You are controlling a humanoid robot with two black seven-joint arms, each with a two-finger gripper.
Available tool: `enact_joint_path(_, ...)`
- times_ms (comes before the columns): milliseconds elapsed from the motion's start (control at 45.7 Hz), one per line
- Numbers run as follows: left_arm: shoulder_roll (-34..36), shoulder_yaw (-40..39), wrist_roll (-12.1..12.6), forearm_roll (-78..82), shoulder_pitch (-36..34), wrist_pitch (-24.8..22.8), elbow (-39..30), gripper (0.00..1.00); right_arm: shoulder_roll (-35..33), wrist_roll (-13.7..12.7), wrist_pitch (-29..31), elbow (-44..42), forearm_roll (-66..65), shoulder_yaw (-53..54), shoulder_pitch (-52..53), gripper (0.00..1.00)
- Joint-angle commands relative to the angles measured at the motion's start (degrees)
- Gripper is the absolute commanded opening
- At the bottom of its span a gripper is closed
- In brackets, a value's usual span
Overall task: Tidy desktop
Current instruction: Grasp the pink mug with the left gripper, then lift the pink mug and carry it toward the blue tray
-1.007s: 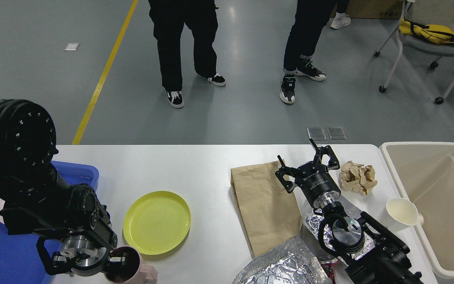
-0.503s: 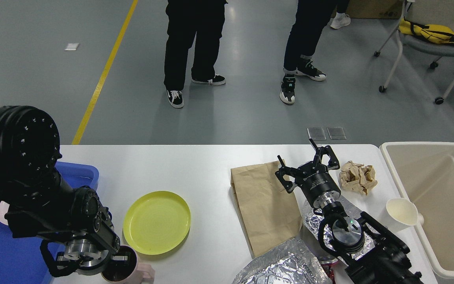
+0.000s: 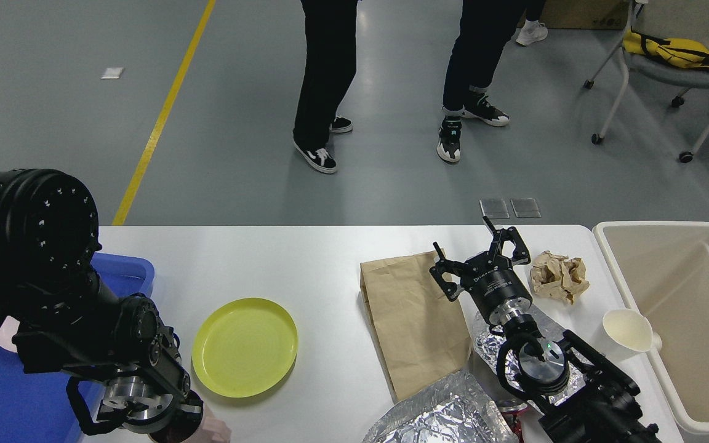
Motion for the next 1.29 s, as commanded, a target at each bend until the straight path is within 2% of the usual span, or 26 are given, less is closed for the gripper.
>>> enact_joint_path(0,0.0,0.0,0.0,0.0,-0.2,-0.2,-0.2,0.0,0.0,0.0,0.0,0.0,0.0,0.0,0.0,1.0)
enact_joint_path(109,0.1,0.0,0.0,0.0,-0.6,-0.7,-0.4,0.0,0.0,0.0,0.0,0.0,0.0,0.0,0.0,1.0)
enact_joint_path(219,0.5,-0.4,0.0,0.3,-2.4,-3.3,-0.8,0.0,0.0,0.0,0.0,0.0,0.0,0.0,0.0,1.0)
enact_joint_path(416,5.9,-1.7,-0.6,0.3,-17.9,-21.4,-3.2,0.0,0.0,0.0,0.0,0.0,0.0,0.0,0.0,1.0)
enact_joint_path(657,13.1,-2.8,-0.4,0.2,-46.9,-41.9,-3.9,0.0,0.0,0.0,0.0,0.0,0.0,0.0,0.0,1.0)
enact_joint_path(744,16.0,-4.0,-0.4,0.2,-55.2,-48.1,-3.8,0.0,0.0,0.0,0.0,0.0,0.0,0.0,0.0,1.0)
enact_joint_path(832,17.3,-4.5,-0.5,0.0,-60.3,-52.9,-3.8,0.0,0.0,0.0,0.0,0.0,0.0,0.0,0.0,1.0)
enact_joint_path(985,17.9,-2.5,-2.0,-0.1,-59.0,-53.2,-3.8,0.0,0.0,0.0,0.0,0.0,0.0,0.0,0.0,1.0)
enact_joint_path(1160,18.2,4.7,-2.9,0.4,-49.8,-49.1,-3.8,0.0,0.0,0.0,0.0,0.0,0.0,0.0,0.0,1.0)
enact_joint_path(1270,18.7,8.9,-3.3,1.7,-41.1,-44.2,-3.7,0.0,0.0,0.0,0.0,0.1,0.0,0.0,0.0,1.0)
